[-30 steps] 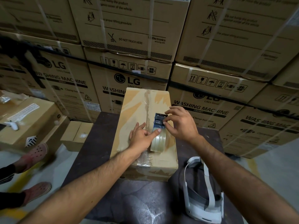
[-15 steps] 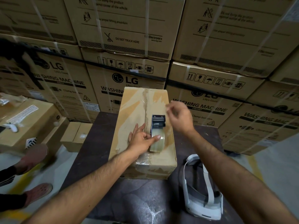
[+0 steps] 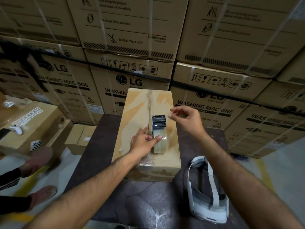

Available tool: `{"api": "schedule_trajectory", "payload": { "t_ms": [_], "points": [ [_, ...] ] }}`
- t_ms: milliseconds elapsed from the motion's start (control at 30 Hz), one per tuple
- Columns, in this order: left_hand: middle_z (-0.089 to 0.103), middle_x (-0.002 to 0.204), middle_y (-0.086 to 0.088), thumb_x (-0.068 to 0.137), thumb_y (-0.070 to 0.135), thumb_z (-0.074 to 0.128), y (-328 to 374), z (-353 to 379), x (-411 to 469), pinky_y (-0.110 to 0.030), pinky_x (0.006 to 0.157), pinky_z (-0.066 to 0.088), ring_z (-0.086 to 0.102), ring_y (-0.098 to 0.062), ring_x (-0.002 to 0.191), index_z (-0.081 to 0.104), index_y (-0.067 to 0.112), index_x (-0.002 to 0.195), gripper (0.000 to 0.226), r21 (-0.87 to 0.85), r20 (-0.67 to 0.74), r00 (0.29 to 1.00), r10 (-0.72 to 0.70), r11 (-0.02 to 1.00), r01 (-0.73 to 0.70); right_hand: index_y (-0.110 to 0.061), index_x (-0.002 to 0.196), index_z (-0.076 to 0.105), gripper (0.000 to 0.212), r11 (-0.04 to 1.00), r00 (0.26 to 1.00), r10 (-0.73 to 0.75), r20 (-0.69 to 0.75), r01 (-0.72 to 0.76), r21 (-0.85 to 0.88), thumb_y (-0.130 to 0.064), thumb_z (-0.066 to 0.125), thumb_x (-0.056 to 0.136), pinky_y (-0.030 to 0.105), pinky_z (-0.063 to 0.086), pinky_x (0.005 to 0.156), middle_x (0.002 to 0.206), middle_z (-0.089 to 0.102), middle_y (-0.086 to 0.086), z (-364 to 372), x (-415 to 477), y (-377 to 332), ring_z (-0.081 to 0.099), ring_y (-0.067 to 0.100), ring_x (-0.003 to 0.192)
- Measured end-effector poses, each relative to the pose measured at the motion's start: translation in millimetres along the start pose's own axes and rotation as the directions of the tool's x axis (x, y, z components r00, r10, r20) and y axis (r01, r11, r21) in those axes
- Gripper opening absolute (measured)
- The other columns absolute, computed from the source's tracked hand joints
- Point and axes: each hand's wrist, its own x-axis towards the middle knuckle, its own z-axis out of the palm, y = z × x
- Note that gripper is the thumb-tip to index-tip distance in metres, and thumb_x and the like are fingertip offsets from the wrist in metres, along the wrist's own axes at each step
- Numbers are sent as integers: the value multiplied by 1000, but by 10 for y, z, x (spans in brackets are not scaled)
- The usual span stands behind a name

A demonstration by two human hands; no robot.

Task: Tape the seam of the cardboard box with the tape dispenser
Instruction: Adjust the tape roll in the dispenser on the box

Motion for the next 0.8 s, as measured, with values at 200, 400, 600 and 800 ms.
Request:
{"api": "schedule_trajectory", "payload": {
  "t_ms": [200, 400, 600, 800],
  "points": [
    [35, 166, 10, 74, 66, 80, -23, 37, 7, -57, 127, 8, 7, -10, 159, 69, 18, 66, 50, -41, -13, 1000, 18, 999, -19, -26, 109, 82, 25, 753, 873, -472, 122, 471, -459, -33, 87, 85, 45, 55, 94, 115, 73, -5, 125, -193, 298, 62, 20, 115],
    [36, 166, 9, 76, 59, 83, -60, 38, -5, -56, 128, 11, 9, -10, 159, 68, 20, 64, 43, -53, -30, 1000, 4, 999, -6, -26, 120, 80, 32, 509, 765, -568, 304, 617, -600, -39, 81, 91, 42, 47, 98, 134, 68, 7, 226, -171, 326, 57, 31, 135],
    [35, 166, 10, 74, 58, 85, -89, 31, 18, -53, 128, 11, 8, -10, 159, 72, 18, 68, 42, -45, -20, 1000, -9, 999, 8, -24, 103, 85, 18, 502, 753, -590, 291, 625, -598, -34, 83, 89, 42, 51, 84, 122, 70, 5, 285, -109, 260, 62, 30, 122],
    [36, 165, 11, 73, 52, 89, -116, 29, -13, -51, 129, 12, 9, -10, 159, 75, 19, 73, 36, -64, -8, 1000, -6, 998, 5, -23, 99, 84, 16, 545, 787, -547, 286, 594, -591, -35, 83, 89, 43, 51, 82, 119, 68, 4, 305, -118, 236, 62, 26, 116]
  ]
}}
